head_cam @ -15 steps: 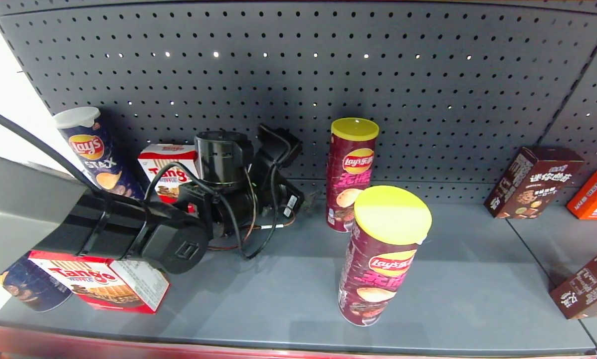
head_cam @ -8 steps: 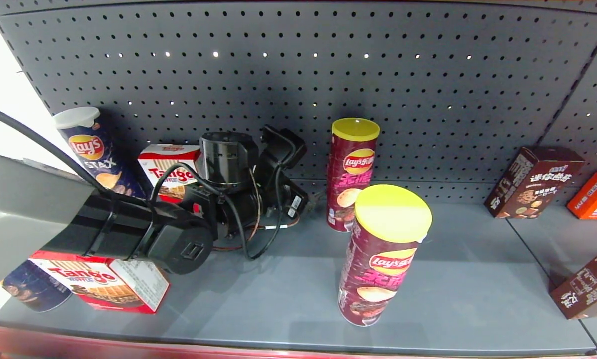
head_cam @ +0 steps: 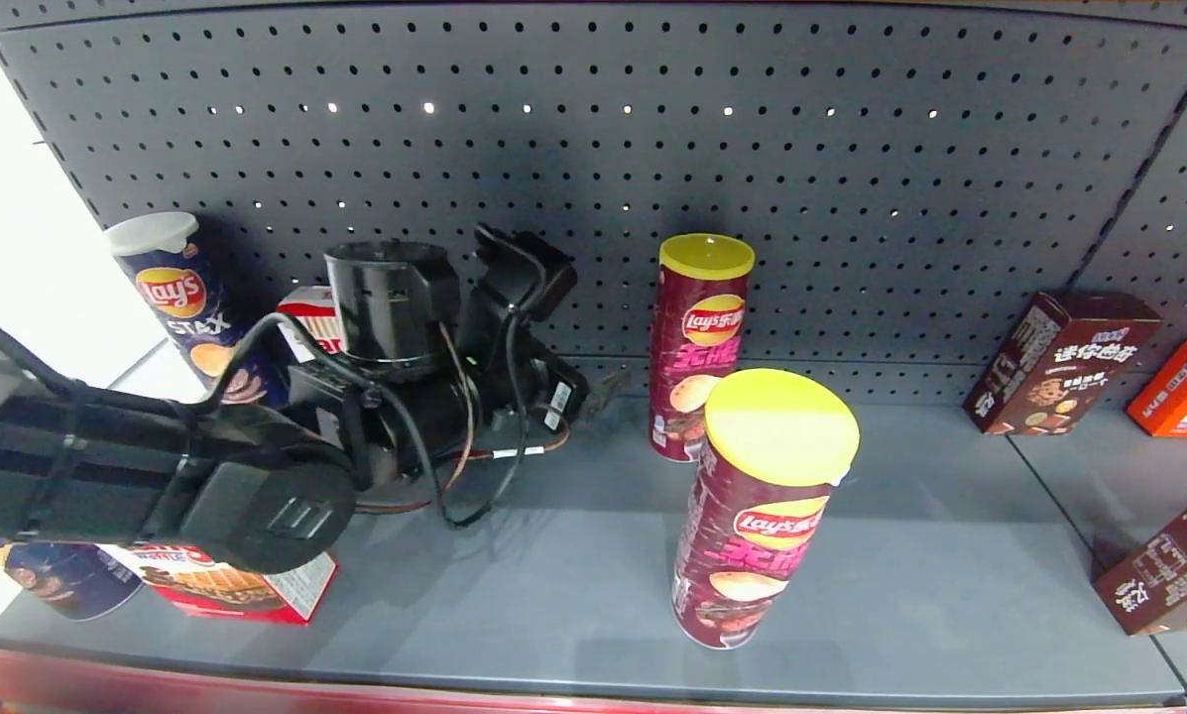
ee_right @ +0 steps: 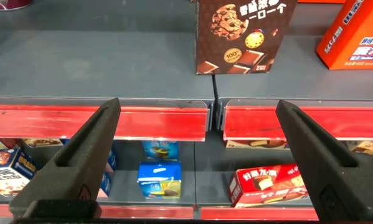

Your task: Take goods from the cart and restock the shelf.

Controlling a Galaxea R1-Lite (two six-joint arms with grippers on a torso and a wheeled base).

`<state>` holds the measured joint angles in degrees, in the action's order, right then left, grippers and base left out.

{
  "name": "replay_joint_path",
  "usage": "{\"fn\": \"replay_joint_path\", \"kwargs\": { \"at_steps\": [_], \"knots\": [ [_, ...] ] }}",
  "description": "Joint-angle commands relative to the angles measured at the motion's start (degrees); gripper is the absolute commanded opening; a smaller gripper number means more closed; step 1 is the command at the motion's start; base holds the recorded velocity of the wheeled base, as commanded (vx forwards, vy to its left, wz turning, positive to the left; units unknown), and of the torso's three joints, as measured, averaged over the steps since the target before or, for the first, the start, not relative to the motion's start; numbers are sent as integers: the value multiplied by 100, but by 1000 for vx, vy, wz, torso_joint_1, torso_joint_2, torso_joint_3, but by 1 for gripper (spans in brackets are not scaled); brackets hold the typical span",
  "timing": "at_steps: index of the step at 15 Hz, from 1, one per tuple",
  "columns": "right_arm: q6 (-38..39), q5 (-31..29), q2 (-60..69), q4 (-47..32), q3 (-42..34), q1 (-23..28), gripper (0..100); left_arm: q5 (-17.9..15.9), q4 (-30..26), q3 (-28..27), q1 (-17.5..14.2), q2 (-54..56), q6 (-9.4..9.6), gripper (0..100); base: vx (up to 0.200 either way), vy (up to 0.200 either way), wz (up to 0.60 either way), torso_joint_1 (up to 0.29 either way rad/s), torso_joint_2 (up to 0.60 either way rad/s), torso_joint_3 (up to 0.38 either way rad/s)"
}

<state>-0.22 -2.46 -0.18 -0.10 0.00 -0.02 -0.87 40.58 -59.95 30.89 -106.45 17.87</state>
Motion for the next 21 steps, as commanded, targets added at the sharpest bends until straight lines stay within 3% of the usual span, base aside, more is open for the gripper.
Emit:
{"fn": "replay_joint_path", "kwargs": {
  "at_steps": [1,3,5,7,10,12,15,16,18,19,21],
  "knots": [
    [-4,0,1,1,0,2,100,7,-6,370,216,1135,-451,100,0,0,0,0,0,0],
    [-4,0,-8,1,0,2,100,34,-6,775,339,1768,-530,100,0,0,0,0,0,0],
    [-4,0,-8,1,0,2,100,7,37,1530,444,2664,-530,100,0,0,0,0,0,0],
    [-4,0,-8,1,0,2,100,78,2,2365,928,3772,-548,100,0,0,0,0,0,0],
    [-4,0,-8,1,0,-6,100,456,-24,3622,1174,5442,-539,100,0,0,0,0,0,0],
    [-4,0,1,1,0,2,100,394,73,4712,383,6646,-530,100,0,0,0,0,0,0],
    [-4,0,-8,1,0,2,100,-107,20,5846,-953,8052,-689,100,0,0,0,0,0,0],
    [-4,0,1,1,0,2,100,-195,-261,5995,-1428,8658,-785,100,0,0,0,0,0,0],
    [-4,0,1,1,0,2,100,-353,-1193,5995,-2052,9318,-899,100,0,0,0,0,0,0],
    [-4,0,-8,1,0,2,100,-643,-2028,5995,-2456,9801,-1066,100,0,0,0,0,0,0],
    [-4,0,-8,1,0,-6,100,-1082,-2960,5995,-2676,10126,-1084,100,0,0,0,0,0,0]
  ]
}}
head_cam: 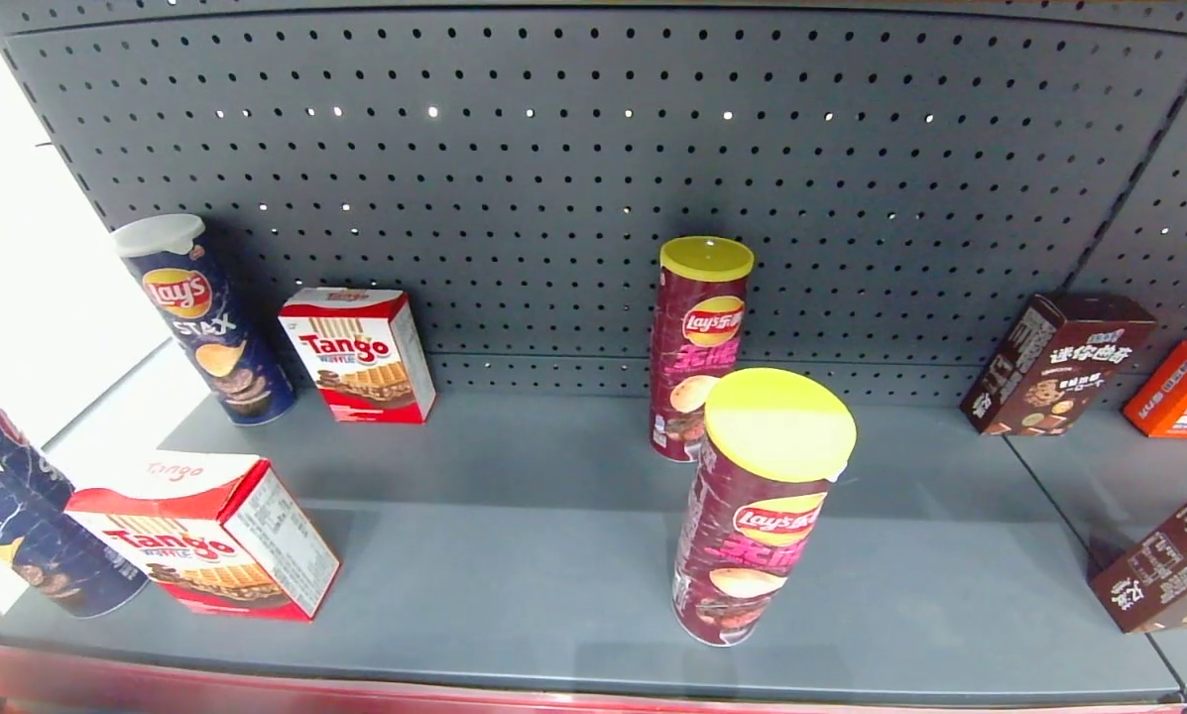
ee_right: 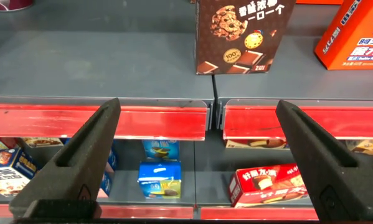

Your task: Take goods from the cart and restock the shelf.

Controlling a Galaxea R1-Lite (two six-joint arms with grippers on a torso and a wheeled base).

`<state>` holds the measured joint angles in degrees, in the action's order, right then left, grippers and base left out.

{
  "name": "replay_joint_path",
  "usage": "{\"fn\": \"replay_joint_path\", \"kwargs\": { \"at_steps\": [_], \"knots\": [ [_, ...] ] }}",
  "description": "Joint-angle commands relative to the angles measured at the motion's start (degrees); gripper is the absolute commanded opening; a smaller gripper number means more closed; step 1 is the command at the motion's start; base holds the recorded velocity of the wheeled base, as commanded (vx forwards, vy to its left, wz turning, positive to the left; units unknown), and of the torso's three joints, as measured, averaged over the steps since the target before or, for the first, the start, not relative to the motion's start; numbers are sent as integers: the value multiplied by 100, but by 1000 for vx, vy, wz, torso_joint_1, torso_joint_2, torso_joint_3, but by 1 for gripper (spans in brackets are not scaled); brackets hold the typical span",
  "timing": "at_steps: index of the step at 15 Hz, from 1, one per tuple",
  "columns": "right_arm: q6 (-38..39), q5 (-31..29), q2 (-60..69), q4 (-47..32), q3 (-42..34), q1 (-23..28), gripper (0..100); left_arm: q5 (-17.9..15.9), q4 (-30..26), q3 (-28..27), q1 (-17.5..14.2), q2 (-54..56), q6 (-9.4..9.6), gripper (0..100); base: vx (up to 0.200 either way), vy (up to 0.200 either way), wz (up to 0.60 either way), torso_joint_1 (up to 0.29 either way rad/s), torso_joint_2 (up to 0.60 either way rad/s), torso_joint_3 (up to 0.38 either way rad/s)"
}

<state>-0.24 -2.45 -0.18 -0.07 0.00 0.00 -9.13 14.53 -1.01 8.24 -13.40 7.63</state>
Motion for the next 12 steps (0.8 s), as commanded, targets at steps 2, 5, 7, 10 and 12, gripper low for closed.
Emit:
{"fn": "replay_joint_path", "kwargs": {
  "at_steps": [2,5,7,10,12],
  "knots": [
    [-2,-1,1,-1,0,0,100,-476,-838,101,-859,883,-42,100,0,0,0,0,0,0],
    [-2,-1,1,-1,0,0,100,-476,-1049,101,-833,1340,-262,100,0,0,0,0,0,0],
    [-2,-1,-8,-1,0,0,100,-476,-1093,92,-842,1313,-368,100,0,0,0,0,0,0],
    [-2,-1,1,-1,0,-9,100,-854,-1154,92,-842,1313,-473,100,0,0,0,0,0,0],
    [-2,-1,1,-1,0,0,100,-774,-1154,92,-850,1313,-596,100,0,0,0,0,0,0]
  ]
}}
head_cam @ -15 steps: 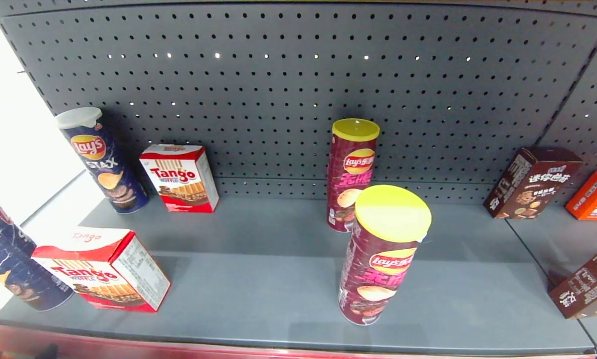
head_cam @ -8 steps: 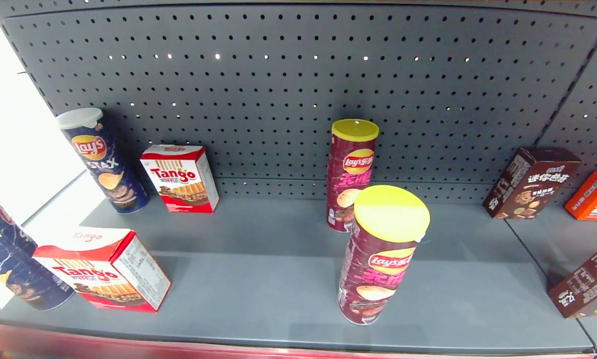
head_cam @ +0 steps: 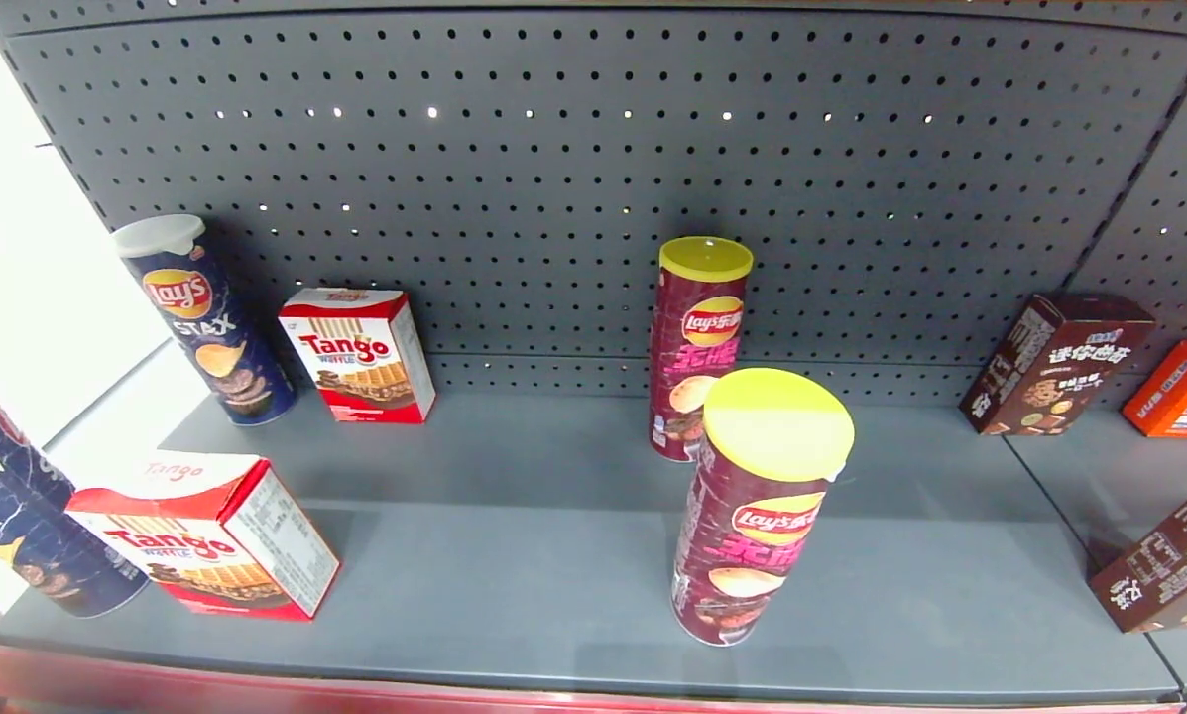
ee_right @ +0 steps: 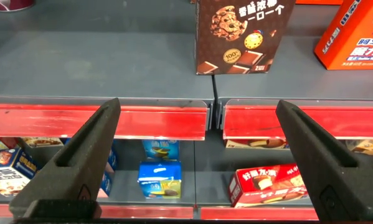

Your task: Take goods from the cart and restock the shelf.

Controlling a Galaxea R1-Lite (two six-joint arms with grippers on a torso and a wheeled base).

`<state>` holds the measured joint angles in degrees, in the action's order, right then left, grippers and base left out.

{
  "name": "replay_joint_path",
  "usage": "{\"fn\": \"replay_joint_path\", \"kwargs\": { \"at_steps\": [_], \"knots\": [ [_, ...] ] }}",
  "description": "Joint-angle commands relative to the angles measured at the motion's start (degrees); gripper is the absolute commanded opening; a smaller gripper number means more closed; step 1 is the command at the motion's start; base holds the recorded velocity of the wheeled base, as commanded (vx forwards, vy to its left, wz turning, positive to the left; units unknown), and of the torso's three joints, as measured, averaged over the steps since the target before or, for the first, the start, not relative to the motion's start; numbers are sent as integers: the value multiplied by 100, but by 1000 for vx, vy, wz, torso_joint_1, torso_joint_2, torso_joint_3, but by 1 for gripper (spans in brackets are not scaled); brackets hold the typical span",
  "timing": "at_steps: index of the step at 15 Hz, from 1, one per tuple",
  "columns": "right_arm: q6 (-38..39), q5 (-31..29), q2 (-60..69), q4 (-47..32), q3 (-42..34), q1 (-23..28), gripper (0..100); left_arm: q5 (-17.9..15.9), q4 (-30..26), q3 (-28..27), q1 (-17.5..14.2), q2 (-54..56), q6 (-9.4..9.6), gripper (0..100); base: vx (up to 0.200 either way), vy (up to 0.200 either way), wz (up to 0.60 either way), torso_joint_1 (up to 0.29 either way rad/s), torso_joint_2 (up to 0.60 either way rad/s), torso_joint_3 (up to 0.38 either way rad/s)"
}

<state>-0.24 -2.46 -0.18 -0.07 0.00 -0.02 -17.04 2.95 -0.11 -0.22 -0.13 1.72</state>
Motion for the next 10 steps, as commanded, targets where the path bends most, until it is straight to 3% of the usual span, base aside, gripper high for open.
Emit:
{"fn": "replay_joint_path", "kwargs": {
  "at_steps": [1,3,4,5,6,7,10],
  "knots": [
    [-2,0,-8,-1,0,-6,100,333,-23,-7,-4,-13,-22,100,0,0,0,0,0,0],
    [-2,0,1,-1,0,2,100,1775,-137,11,4,-13,13,100,0,0,0,0,0,0],
    [-2,0,-8,-1,9,2,100,2196,-269,11,4,-13,-49,100,0,0,0,0,0,0],
    [-2,0,-8,-1,0,2,100,2100,-339,-7,13,-13,-163,100,0,0,0,0,0,0],
    [-2,0,-8,-1,0,-6,100,1783,-339,-15,13,-13,-154,100,0,0,0,0,0,0],
    [-2,0,-8,-1,0,2,100,1704,-348,-15,13,-13,-163,100,0,0,0,0,0,0],
    [-2,9,-8,-1,9,2,100,1792,-313,2,13,-13,-207,100,0,0,0,0,0,0]
  ]
}}
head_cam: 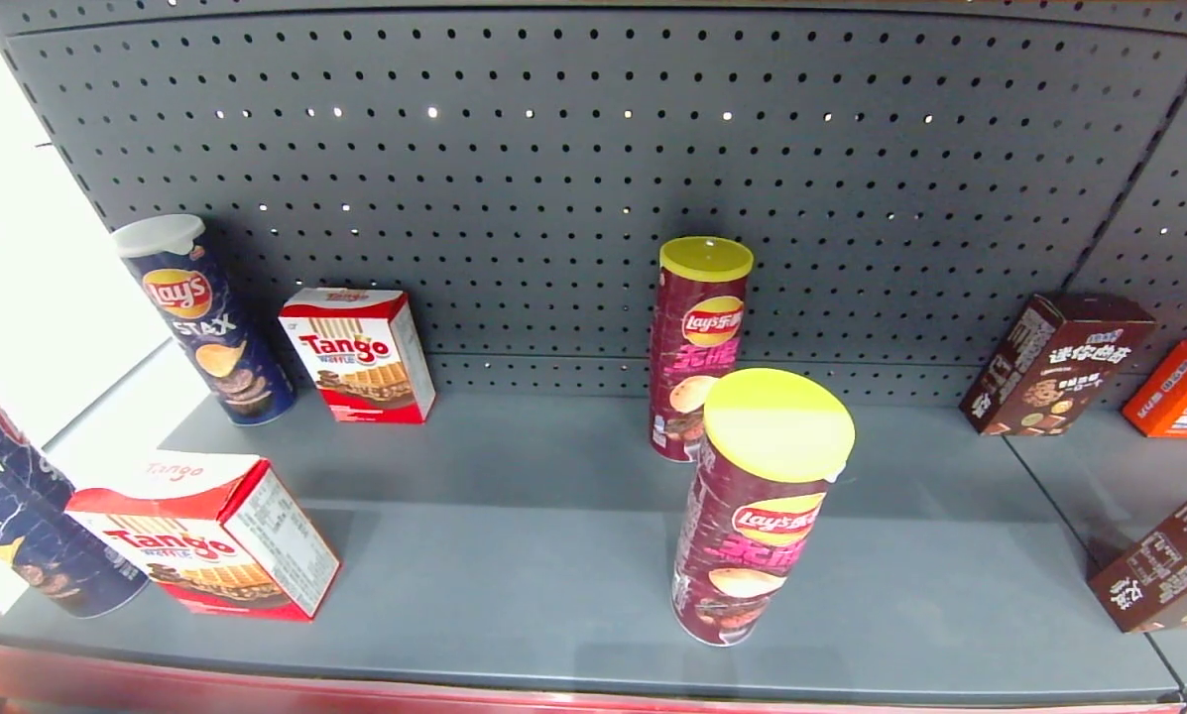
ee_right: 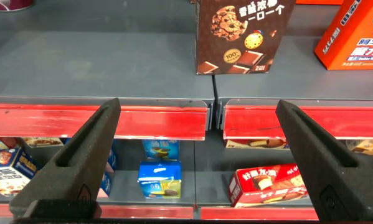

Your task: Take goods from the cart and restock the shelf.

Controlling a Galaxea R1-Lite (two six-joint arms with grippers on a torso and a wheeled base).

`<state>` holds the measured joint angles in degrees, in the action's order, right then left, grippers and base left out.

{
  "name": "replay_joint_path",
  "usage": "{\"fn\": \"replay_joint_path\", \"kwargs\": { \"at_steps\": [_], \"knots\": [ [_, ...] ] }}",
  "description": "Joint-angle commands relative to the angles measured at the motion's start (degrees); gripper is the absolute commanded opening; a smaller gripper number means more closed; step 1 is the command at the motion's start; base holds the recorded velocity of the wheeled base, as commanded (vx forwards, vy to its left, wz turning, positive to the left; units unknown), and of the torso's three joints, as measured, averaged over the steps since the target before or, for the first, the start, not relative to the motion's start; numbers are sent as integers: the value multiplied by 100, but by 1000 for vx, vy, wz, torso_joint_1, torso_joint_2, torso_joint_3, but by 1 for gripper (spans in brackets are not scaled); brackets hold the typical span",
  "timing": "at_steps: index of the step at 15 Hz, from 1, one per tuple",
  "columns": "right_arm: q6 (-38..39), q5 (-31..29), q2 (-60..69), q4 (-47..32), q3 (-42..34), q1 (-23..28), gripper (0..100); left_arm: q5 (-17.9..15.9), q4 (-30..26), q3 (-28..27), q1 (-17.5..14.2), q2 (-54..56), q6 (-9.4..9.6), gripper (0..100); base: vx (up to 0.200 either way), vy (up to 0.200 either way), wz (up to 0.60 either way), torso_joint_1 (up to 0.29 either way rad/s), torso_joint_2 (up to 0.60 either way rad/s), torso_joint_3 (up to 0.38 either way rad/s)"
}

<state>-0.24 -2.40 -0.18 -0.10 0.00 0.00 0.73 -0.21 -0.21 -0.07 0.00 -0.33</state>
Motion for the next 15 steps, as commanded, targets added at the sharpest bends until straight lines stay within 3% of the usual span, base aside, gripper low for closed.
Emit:
{"fn": "replay_joint_path", "kwargs": {
  "at_steps": [1,6,7,8,9,11,13,15],
  "knots": [
    [-11,3,-8,1,0,0,100,147,12,21,-1,-26,-29,100,0,0,0,0,0,0],
    [-187,-24,18,89,9,9,100,226,47,21,-1,-26,-73,100,0,0,0,0,0,0],
    [-160,-94,-87,194,360,26,100,191,47,21,-1,-26,-37,100,0,0,0,0,0,0],
    [341,-199,-2038,414,2048,132,100,138,30,12,7,-26,-29,100,0,0,0,0,0,0],
    [684,-138,-2838,563,2320,114,100,59,21,12,7,-26,-20,100,0,0,0,0,0,0],
    [-195,530,-3040,502,3041,-97,100,59,47,21,7,-26,-20,100,0,0,0,0,0,0],
    [-424,917,-3383,458,3357,-299,100,59,30,21,7,-26,-29,100,0,0,0,0,0,0],
    [-1109,1374,-4508,484,3981,-1002,100,67,30,21,7,-26,-37,100,0,0,0,0,0,0]
  ]
}}
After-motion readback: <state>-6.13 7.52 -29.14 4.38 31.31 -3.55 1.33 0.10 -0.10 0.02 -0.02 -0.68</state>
